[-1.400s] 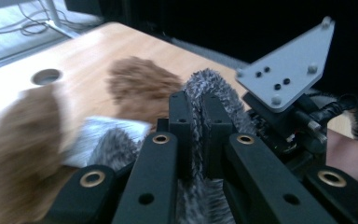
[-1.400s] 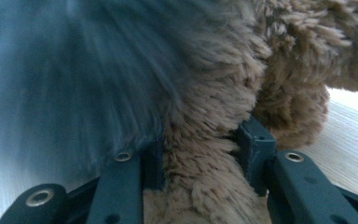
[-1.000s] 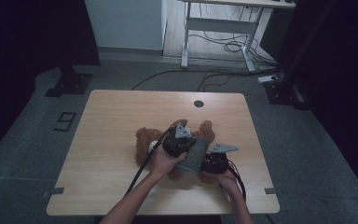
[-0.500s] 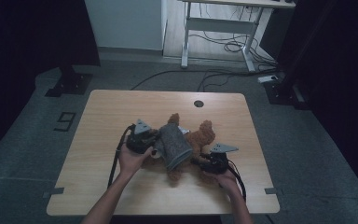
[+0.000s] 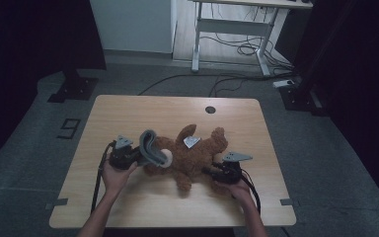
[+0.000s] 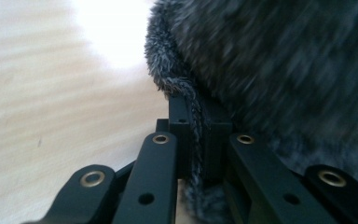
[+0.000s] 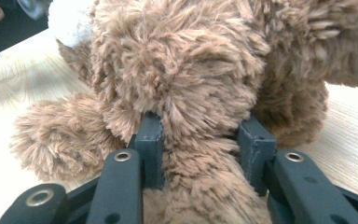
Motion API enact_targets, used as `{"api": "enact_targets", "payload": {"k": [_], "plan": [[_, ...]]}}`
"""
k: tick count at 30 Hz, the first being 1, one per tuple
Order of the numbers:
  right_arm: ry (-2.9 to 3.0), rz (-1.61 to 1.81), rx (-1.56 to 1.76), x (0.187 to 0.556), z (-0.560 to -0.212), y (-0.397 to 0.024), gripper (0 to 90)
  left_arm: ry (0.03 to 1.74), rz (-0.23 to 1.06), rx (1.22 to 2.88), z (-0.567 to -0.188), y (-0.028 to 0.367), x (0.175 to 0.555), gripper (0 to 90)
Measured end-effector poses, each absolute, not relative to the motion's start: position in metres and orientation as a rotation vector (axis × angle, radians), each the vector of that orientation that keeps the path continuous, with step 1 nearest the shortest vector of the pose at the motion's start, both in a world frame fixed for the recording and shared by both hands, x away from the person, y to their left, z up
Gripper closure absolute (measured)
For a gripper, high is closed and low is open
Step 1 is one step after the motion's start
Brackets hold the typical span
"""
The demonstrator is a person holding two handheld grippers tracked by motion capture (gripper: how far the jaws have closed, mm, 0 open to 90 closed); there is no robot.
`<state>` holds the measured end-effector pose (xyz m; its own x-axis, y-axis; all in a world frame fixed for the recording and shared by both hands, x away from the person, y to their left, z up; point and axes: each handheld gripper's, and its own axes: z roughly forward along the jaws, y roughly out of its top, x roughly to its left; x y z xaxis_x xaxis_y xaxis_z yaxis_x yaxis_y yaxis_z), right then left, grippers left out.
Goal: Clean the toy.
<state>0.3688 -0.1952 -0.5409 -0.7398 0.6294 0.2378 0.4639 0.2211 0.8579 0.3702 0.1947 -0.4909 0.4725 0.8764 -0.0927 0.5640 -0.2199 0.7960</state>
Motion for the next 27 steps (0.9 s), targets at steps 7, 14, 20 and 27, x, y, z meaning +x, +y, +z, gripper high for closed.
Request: {"api": "enact_targets", "payload": {"k": [7, 14, 20, 27], "plan": [[2.325, 1.548, 1.056, 0.37, -0.542, -0.195, 60.1, 1.278, 0.426, 2.048, -0.529, 0.197, 0.381, 84.5], [2.294, 1.531, 1.056, 0.373, -0.543, -0.193, 61.6, 1.249, 0.447, 2.064, -0.514, 0.186, 0.395, 84.5], [2.264, 1.528, 1.028, 0.381, -0.547, -0.195, 62.4, 1.219, 0.488, 1.952, -0.474, 0.195, 0.395, 84.2], [2.262, 1.484, 0.968, 0.38, -0.545, -0.192, 62.5, 1.099, 0.517, 1.936, -0.425, 0.162, 0.419, 83.8]]}}
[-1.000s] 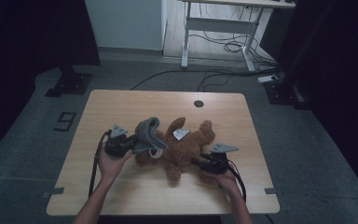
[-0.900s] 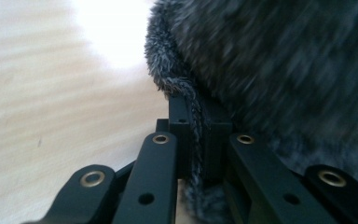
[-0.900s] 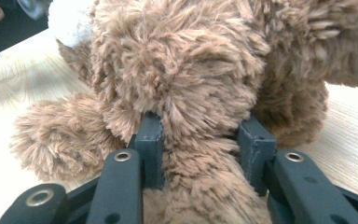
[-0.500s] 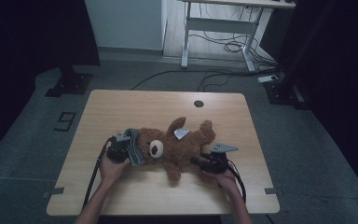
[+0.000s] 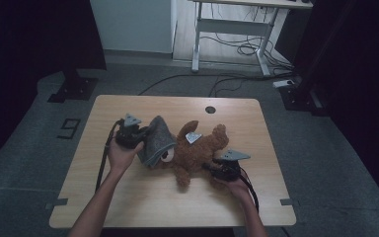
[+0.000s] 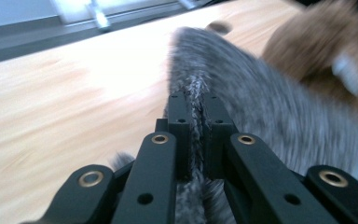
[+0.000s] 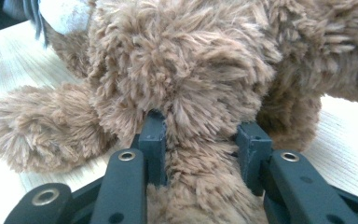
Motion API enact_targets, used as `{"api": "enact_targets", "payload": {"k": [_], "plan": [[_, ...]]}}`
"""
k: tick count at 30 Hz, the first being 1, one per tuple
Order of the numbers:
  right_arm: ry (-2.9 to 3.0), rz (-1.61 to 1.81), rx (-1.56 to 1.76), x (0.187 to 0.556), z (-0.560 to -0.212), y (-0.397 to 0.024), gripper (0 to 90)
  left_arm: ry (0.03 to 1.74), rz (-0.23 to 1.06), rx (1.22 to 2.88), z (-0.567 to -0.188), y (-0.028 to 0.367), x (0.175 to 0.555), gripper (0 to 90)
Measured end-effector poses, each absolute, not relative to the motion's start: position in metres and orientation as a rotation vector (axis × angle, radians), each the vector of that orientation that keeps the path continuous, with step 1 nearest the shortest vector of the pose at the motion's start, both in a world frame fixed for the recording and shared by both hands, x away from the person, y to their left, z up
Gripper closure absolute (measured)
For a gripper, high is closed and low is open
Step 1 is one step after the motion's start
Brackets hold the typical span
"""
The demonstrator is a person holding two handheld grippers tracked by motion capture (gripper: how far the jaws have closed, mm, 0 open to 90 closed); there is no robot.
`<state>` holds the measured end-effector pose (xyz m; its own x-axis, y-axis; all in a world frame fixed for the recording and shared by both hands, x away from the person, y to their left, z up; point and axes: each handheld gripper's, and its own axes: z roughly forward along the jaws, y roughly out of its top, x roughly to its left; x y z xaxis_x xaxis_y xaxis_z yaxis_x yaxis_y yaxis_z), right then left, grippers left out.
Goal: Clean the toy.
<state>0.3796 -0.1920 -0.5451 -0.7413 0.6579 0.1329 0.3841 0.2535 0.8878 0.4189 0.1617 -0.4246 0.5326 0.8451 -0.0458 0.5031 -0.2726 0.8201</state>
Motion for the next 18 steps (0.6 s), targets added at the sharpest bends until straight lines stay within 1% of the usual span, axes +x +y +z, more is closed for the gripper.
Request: {"api": "enact_targets", "payload": {"k": [3, 5, 8, 10, 14, 18], "plan": [[2.264, 1.483, 0.963, 0.379, -0.545, -0.192, 62.5, 1.047, 0.474, 1.975, -0.423, 0.133, 0.435, 83.7], [2.262, 1.486, 0.965, 0.379, -0.545, -0.192, 62.5, 1.034, 0.481, 2.049, -0.429, 0.117, 0.442, 83.4], [2.263, 1.482, 0.966, 0.378, -0.545, -0.192, 62.4, 1.015, 0.586, 2.167, -0.446, 0.095, 0.446, 83.6], [2.261, 1.485, 0.966, 0.378, -0.545, -0.192, 62.4, 1.033, 0.591, 2.174, -0.452, 0.094, 0.447, 83.7], [2.263, 1.481, 0.969, 0.377, -0.545, -0.192, 62.7, 1.064, 0.486, 2.132, -0.452, 0.108, 0.444, 83.9], [2.27, 1.467, 0.964, 0.375, -0.545, -0.191, 62.5, 1.054, 0.453, 2.112, -0.456, 0.117, 0.432, 84.5]]}}
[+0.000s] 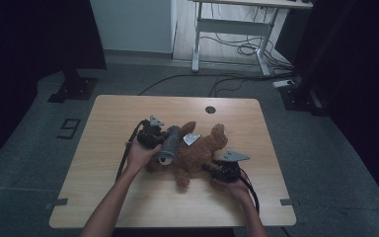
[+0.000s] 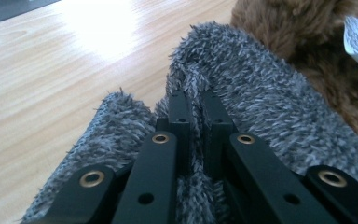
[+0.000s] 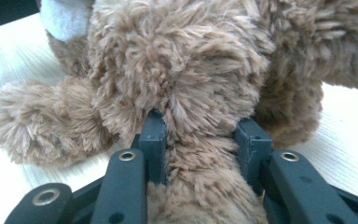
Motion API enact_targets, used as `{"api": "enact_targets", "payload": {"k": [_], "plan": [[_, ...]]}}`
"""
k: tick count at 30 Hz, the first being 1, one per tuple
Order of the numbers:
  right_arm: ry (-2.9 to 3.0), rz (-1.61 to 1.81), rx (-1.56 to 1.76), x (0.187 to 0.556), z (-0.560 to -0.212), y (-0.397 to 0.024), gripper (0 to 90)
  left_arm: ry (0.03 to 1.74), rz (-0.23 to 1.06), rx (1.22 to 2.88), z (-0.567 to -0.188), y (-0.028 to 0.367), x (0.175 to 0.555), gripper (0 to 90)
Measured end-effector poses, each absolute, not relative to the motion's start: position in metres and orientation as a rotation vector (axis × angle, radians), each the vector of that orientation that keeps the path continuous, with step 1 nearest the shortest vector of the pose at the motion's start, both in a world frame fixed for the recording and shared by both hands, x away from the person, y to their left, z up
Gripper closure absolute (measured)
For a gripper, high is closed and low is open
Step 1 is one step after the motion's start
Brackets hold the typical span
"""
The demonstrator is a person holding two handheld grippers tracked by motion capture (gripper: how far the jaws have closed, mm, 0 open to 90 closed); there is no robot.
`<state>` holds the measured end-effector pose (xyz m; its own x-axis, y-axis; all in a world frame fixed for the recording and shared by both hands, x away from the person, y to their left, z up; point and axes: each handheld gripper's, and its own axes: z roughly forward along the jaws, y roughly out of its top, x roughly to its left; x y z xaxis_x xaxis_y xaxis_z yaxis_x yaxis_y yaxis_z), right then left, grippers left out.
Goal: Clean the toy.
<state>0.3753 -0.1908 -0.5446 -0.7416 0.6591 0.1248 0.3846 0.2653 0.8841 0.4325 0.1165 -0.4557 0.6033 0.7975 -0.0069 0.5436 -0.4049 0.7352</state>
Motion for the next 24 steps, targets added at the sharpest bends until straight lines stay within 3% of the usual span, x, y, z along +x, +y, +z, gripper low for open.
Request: {"api": "enact_targets", "payload": {"k": [11, 18, 24], "plan": [[2.153, 1.538, 1.071, 0.367, -0.53, -0.214, 36.6, 1.012, 0.495, 1.983, -0.47, 0.126, 0.393, 85.7], [2.001, 1.572, 1.145, 0.367, -0.511, -0.231, 28.5, 0.977, 0.495, 1.953, -0.472, 0.132, 0.373, 85.8], [2.0, 1.585, 1.152, 0.375, -0.497, -0.216, 22.3, 0.964, 0.497, 1.933, -0.474, 0.135, 0.361, 85.8]]}}
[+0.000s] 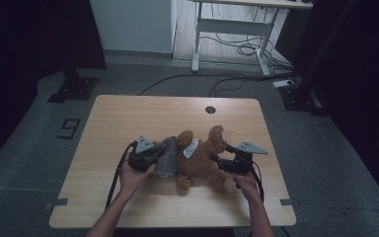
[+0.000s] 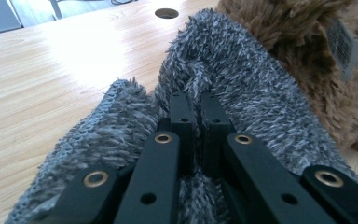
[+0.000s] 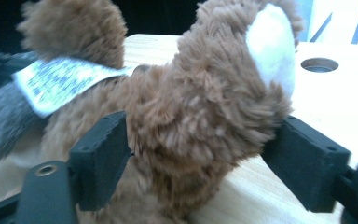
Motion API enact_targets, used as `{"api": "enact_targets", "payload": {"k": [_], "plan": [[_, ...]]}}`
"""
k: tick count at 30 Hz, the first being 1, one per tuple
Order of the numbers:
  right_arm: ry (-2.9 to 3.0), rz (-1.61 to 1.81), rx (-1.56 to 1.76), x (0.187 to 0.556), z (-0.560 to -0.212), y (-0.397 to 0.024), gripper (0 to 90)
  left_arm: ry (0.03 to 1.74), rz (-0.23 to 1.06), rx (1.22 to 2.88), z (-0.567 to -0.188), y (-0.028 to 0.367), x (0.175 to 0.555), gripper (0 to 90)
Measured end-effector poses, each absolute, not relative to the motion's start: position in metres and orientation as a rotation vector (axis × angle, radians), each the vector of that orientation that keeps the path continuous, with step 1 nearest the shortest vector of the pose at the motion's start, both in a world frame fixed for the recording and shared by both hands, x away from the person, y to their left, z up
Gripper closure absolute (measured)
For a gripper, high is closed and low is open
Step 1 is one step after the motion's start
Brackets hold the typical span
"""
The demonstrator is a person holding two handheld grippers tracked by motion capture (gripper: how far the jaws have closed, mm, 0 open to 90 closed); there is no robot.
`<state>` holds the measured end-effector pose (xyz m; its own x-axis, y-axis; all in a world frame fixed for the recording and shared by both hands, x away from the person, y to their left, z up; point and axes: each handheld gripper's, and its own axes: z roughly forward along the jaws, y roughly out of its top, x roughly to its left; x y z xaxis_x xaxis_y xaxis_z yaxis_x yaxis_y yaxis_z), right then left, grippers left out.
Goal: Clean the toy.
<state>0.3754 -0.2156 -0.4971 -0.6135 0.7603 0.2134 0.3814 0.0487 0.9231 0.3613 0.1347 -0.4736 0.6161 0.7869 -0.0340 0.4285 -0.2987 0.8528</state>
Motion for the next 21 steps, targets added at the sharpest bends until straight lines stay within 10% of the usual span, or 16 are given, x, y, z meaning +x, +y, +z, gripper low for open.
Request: {"api": "enact_targets", "payload": {"k": [9, 13, 21], "plan": [[1.97, 1.618, 1.239, 0.391, -0.489, -0.219, 24.2, 0.955, 0.478, 1.894, -0.476, 0.139, 0.352, 85.8], [1.986, 1.623, 1.193, 0.387, -0.487, -0.218, 53.9, 0.955, 0.465, 1.881, -0.476, 0.141, 0.349, 85.8], [2.06, 1.644, 1.124, 0.357, -0.51, -0.227, 63.9, 0.914, 0.443, 1.882, -0.472, 0.144, 0.325, 85.6]]}}
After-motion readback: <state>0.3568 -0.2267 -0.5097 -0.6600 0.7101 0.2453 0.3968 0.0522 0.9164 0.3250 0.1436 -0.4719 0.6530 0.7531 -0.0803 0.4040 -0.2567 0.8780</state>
